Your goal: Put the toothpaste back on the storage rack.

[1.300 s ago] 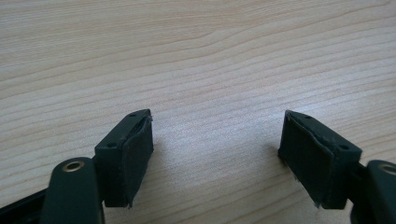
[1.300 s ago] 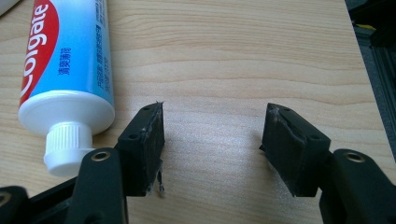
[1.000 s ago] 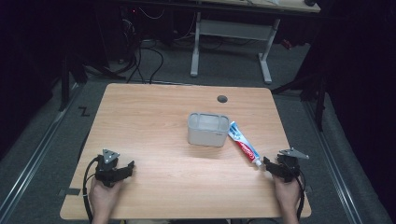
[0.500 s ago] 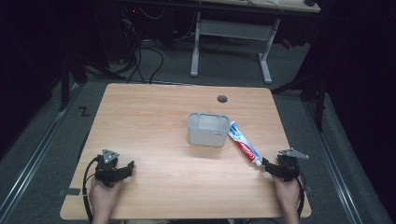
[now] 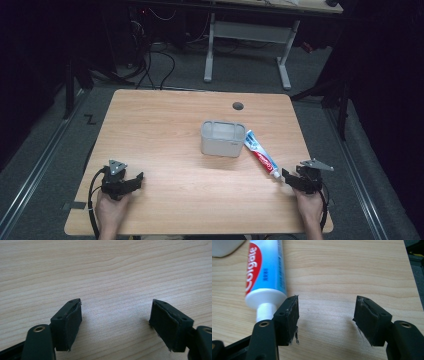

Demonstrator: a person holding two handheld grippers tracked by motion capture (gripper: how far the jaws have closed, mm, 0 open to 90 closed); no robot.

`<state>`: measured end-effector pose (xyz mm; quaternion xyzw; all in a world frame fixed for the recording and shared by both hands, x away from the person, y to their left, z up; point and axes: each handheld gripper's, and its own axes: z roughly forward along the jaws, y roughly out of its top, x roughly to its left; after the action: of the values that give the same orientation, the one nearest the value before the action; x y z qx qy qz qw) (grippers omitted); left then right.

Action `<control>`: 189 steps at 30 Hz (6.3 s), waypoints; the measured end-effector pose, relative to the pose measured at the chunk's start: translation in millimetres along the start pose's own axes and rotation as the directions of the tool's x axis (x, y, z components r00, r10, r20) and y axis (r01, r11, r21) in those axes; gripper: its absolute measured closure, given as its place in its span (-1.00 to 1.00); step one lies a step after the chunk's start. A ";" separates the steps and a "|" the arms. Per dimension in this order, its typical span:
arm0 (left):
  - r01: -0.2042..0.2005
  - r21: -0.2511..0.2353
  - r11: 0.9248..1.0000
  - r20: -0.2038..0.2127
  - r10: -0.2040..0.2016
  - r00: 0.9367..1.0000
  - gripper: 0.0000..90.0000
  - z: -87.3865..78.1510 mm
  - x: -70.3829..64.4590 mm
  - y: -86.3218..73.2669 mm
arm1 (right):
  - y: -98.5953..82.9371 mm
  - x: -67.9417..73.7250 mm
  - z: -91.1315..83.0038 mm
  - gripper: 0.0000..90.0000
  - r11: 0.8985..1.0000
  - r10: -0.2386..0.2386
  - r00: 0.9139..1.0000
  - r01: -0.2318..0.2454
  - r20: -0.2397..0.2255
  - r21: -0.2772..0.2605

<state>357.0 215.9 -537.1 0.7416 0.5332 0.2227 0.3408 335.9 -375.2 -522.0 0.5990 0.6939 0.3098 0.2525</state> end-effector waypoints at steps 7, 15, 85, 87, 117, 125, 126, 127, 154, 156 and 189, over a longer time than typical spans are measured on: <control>0.002 0.000 1.000 0.002 -0.002 1.000 -0.43 -0.2 0.2 0.0 | -1.2 -0.3 -11.1 -0.19 0.998 0.042 0.998 -0.043 -0.039 -0.045; 0.004 -0.001 1.000 0.005 -0.004 1.000 -0.43 -0.2 0.5 -0.1 | -2.0 7.4 -22.2 -0.16 0.996 0.004 0.997 -0.010 -0.073 -0.088; 0.015 -0.005 1.000 0.016 -0.015 1.000 -0.43 -0.5 2.1 -0.2 | 111.2 69.1 26.8 -0.09 0.960 -0.266 0.958 0.273 -0.104 0.060; 0.015 -0.005 1.000 0.016 -0.015 1.000 -0.43 -0.5 2.1 -0.2 | 112.4 69.5 28.9 -0.08 0.959 -0.270 0.957 0.277 -0.103 0.063; 0.015 -0.006 1.000 0.016 -0.015 1.000 -0.43 -0.5 2.1 -0.3 | 129.0 83.1 72.2 -0.07 0.919 -0.307 0.944 0.326 -0.117 0.222; 0.015 -0.006 1.000 0.017 -0.015 1.000 -0.43 -0.5 2.2 -0.3 | 128.5 86.6 81.4 -0.08 0.905 -0.325 0.939 0.343 -0.112 0.253; 0.015 -0.006 1.000 0.017 -0.015 1.000 -0.43 -0.5 2.2 -0.3 | 128.5 86.6 81.4 -0.08 0.905 -0.325 0.939 0.343 -0.112 0.253; 0.015 -0.006 1.000 0.017 -0.015 1.000 -0.43 -0.5 2.2 -0.3 | 128.4 86.7 82.2 -0.08 0.904 -0.326 0.939 0.344 -0.112 0.255; 0.015 -0.006 1.000 0.016 -0.015 1.000 -0.42 -0.7 2.2 -0.5 | 122.4 82.1 104.8 -0.07 0.901 -0.263 0.953 0.299 -0.151 0.313; 0.016 -0.007 1.000 0.017 -0.015 1.000 -0.42 -0.8 2.3 -0.5 | 122.2 81.6 105.8 -0.07 0.902 -0.260 0.954 0.296 -0.152 0.314; 0.019 -0.009 1.000 0.017 -0.018 1.000 -0.42 -0.8 2.5 -0.7 | 132.1 69.5 103.0 0.52 0.890 -0.184 0.960 0.253 -0.209 0.378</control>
<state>356.8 218.6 -537.1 0.7370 0.5361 0.2156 0.3507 488.6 -281.5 -493.9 0.5277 0.8244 0.1795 0.0985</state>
